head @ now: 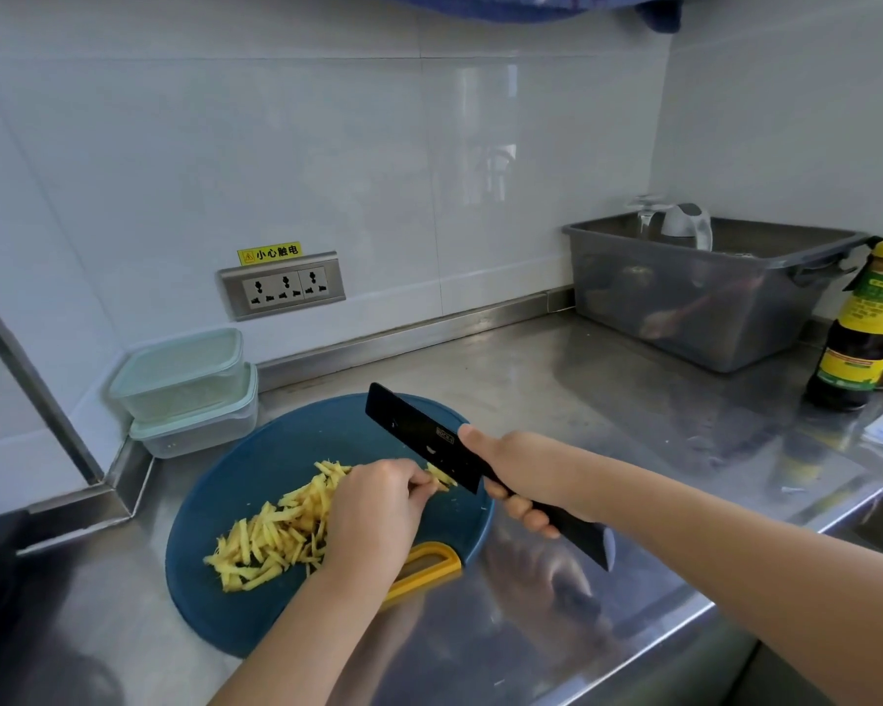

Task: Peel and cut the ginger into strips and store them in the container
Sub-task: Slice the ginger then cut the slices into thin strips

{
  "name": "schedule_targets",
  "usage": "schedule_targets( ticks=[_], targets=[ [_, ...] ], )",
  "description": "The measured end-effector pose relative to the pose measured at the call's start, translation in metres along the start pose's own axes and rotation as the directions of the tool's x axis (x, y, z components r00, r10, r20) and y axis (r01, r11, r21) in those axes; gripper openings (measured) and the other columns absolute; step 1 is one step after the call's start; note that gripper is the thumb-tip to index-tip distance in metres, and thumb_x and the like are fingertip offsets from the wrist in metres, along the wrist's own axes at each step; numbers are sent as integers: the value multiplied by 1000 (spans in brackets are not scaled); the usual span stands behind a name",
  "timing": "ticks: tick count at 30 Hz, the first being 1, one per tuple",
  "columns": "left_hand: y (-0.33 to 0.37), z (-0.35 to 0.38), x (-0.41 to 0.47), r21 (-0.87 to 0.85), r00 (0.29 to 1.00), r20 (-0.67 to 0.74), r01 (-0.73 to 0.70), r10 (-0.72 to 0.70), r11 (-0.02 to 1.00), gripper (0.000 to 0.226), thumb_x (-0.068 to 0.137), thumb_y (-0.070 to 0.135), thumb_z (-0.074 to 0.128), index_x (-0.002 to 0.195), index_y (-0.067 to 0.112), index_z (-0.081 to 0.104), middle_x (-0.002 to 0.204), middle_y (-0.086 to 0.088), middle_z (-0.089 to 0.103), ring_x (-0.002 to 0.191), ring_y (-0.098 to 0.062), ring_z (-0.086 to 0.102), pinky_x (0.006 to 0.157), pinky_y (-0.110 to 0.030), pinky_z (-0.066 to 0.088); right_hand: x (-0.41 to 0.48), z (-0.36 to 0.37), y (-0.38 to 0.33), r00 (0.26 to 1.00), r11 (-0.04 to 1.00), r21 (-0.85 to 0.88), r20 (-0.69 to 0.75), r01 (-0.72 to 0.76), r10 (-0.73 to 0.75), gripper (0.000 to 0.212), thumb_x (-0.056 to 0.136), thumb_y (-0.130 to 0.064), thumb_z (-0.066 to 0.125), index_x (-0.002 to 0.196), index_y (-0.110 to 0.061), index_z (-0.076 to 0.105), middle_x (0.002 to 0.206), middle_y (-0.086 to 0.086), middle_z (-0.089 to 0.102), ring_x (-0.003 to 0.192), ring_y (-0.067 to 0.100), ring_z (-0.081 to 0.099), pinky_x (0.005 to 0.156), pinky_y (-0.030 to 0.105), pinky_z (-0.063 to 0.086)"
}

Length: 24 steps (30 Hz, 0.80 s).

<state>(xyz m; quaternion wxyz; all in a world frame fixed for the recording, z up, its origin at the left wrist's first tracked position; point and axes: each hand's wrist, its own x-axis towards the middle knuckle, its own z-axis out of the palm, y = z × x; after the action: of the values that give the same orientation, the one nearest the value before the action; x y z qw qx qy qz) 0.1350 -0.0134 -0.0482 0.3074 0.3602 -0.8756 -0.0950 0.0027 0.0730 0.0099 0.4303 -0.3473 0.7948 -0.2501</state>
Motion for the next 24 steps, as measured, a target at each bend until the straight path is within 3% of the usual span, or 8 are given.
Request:
schedule_targets(
  ticks=[24],
  targets=[
    [1, -1, -1, 32, 1000, 0, -26, 26, 999, 18, 90, 34, 60, 99, 28, 74, 90, 9, 73, 80, -9, 64, 71, -17, 45, 1, 16, -3, 994, 963, -269, -105, -20, -9, 67, 96, -67, 15, 70, -10, 40, 57, 11, 41, 42, 22, 36, 47, 27, 38]
  ],
)
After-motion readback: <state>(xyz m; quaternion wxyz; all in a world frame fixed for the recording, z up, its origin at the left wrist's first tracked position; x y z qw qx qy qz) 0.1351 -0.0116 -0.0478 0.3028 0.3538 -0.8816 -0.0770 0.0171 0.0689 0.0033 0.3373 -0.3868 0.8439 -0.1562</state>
